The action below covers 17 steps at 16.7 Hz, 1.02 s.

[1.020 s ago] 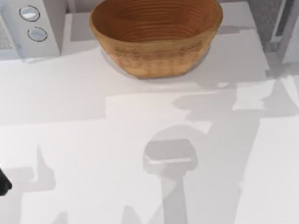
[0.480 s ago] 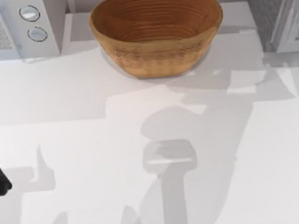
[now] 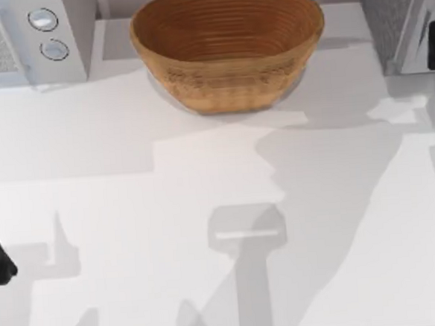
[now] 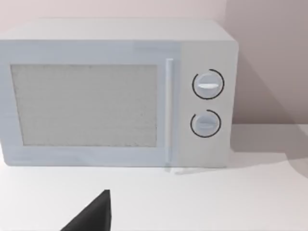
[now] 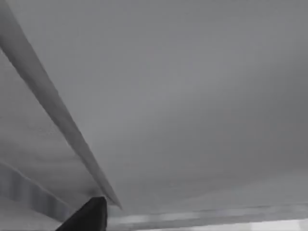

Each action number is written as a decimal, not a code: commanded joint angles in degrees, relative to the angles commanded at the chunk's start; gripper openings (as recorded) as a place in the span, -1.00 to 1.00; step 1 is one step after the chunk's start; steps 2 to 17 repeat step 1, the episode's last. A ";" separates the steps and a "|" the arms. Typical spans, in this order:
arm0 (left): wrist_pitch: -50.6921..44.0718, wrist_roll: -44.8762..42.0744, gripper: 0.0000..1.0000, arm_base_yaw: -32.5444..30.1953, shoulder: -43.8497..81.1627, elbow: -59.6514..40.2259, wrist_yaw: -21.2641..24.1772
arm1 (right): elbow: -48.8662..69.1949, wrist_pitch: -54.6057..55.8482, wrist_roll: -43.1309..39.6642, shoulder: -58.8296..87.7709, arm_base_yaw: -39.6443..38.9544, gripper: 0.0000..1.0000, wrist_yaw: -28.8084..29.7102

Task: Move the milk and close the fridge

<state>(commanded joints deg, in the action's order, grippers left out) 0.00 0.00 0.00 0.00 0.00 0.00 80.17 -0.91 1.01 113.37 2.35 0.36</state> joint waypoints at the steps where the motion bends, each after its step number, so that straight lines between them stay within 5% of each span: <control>1: 0.00 0.00 1.00 0.00 0.00 0.00 0.00 | 0.08 -0.02 0.00 0.07 0.00 1.00 0.00; 17: 0.00 0.00 1.00 0.00 0.00 0.00 0.00 | 0.08 -0.02 0.00 0.07 0.00 1.00 0.00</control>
